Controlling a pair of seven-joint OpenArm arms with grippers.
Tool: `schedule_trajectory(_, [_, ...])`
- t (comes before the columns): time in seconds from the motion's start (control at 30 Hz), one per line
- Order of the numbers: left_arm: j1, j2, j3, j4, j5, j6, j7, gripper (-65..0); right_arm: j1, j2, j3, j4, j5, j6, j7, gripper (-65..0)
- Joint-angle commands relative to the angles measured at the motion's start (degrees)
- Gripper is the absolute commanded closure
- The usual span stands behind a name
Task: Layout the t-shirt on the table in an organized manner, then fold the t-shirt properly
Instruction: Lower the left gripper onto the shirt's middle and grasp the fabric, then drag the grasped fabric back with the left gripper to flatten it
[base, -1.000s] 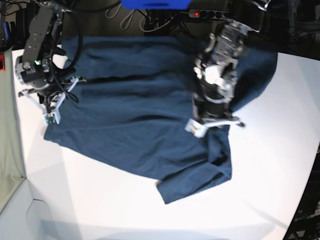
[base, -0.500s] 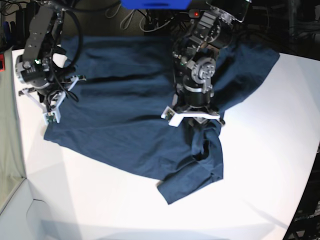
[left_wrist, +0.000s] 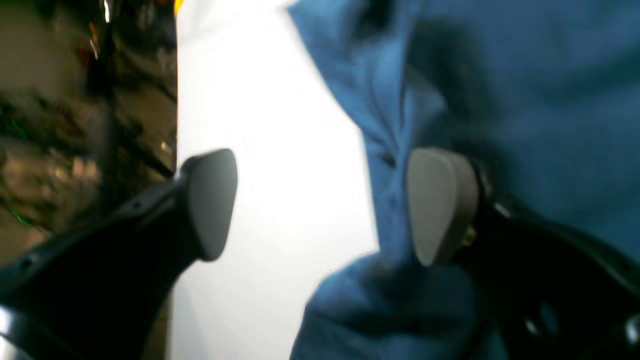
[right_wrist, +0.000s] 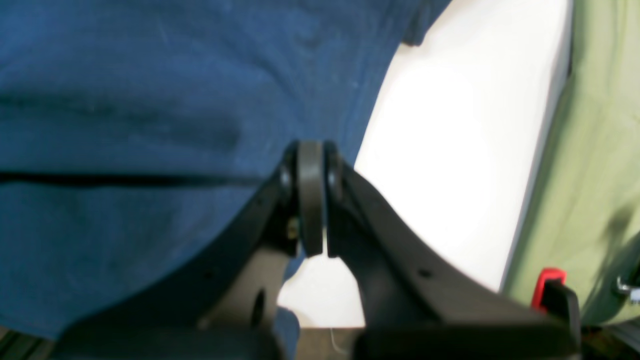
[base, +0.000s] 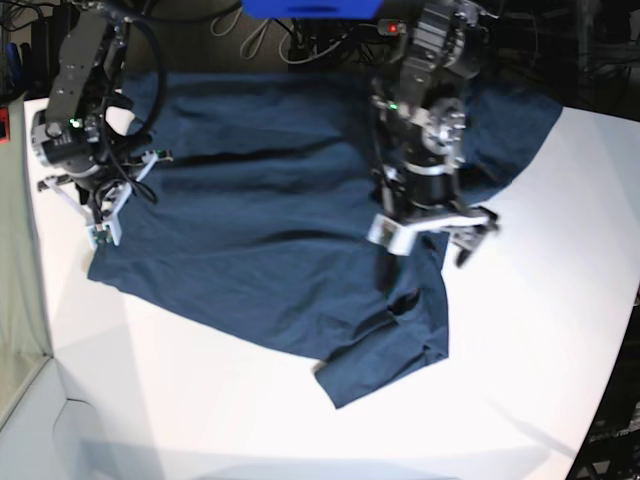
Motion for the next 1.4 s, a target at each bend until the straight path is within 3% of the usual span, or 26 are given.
schedule_trajectory(0.0, [0.09, 0.31, -1.94, 4.14, -2.18, 0.99, -1.48, -51.3, 0.51, 0.36, 0.0, 0.88, 0.08, -0.2, 0.97, 0.0])
schedule_trajectory(0.13, [1.76, 0.31, -11.69, 8.8, -16.07, 0.91, -1.48, -51.3, 0.43, 0.36, -1.58, 0.88, 0.08, -0.2, 0.97, 0.0])
schedule_trajectory(0.33, [5.46, -0.31, -23.91, 7.04, -36.47, 0.91, -1.48, -51.3, 0.43, 0.36, -1.94, 0.88, 0.08, -0.2, 0.97, 0.0])
schedule_trajectory(0.43, [6.16, -0.31, -29.37, 4.32, -43.67, 0.91, -1.48, -51.3, 0.51, 0.36, -1.94, 0.88, 0.08, -0.2, 0.97, 0.0])
schedule_trajectory(0.57, [5.9, -1.63, -34.46, -1.48, -50.36, 0.82, -1.48, -51.3, 0.69, 0.36, -1.94, 0.88, 0.08, -0.2, 0.97, 0.0])
schedule_trajectory(0.77, [5.63, -6.28, -32.79, -9.48, -59.67, 0.82, -1.48, -51.3, 0.51, 0.36, -2.82, 0.88, 0.08, -0.2, 0.97, 0.0])
schedule_trajectory(1.03, [6.16, -7.34, -28.05, -10.45, -60.64, 0.82, -1.57, -50.7, 0.6, 0.36, -3.17, 0.88, 0.08, -0.2, 0.97, 0.0])
schedule_trajectory(1.13, [6.95, -7.08, -27.61, -11.07, -60.73, 0.82, -1.57, -41.2, 0.69, 0.36, -3.17, 0.88, 0.08, -0.2, 0.97, 0.0])
schedule_trajectory(1.3, [6.95, -6.9, -27.61, -13.35, -61.17, 0.82, -1.57, -14.6, 0.87, 0.36, -3.17, 0.88, 0.08, -0.2, 0.97, 0.0])
schedule_trajectory(1.37, [7.04, -6.9, -27.61, -13.0, -61.17, 0.82, -1.57, -10.8, 0.95, 0.36, -3.17, 0.88, 0.08, -0.2, 0.97, 0.0])
